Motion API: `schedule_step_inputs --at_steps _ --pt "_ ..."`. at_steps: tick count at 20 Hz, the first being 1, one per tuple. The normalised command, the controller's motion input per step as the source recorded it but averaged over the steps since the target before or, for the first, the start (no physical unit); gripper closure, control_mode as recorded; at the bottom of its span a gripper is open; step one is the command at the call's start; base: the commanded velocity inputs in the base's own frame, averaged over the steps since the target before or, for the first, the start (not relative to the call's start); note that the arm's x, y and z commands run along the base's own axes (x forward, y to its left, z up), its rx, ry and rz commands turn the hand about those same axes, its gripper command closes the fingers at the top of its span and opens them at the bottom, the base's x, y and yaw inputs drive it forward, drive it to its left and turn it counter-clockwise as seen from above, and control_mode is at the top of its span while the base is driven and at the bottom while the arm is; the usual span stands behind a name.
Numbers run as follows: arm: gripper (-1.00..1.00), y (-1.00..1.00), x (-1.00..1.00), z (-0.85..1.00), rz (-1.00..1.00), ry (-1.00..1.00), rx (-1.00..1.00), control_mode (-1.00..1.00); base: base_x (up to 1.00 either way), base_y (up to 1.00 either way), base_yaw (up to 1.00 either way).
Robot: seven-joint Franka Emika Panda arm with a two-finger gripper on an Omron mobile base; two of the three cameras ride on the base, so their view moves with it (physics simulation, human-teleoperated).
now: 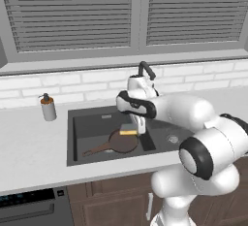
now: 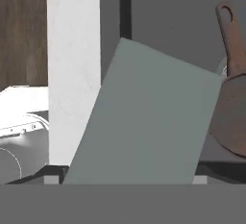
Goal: Pick the pan and sponge and place them into the sink. Then turn on the water.
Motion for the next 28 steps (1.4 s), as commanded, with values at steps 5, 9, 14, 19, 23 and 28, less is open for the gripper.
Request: schedule_step_inputs --at_steps 5,9,14,19,23,28 --pt "1.00 0.00 0.51 -0.57 0.00 0.04 -0.18 -1.00 0.00 0.00 0.00" --pt "1.00 0.00 0.38 -0.74 0.00 -0.03 -0.20 -1.00 0.00 0.00 0.00" --pt "1.00 0.00 0.26 -0.84 0.00 -0.19 -0.09 -1.00 0.00 0.00 0.00" --pt "1.00 -0.03 0.40 -0.52 0.00 -0.12 0.00 -1.00 0.00 0.00 0.00" --pt "1.00 -0.05 0.51 -0.41 0.00 -0.01 0.00 -1.00 0.00 0.00 0.00" --pt "1.00 -0.04 0.55 -0.31 0.00 0.00 0.00 -1.00 0.00 0.00 0.00"
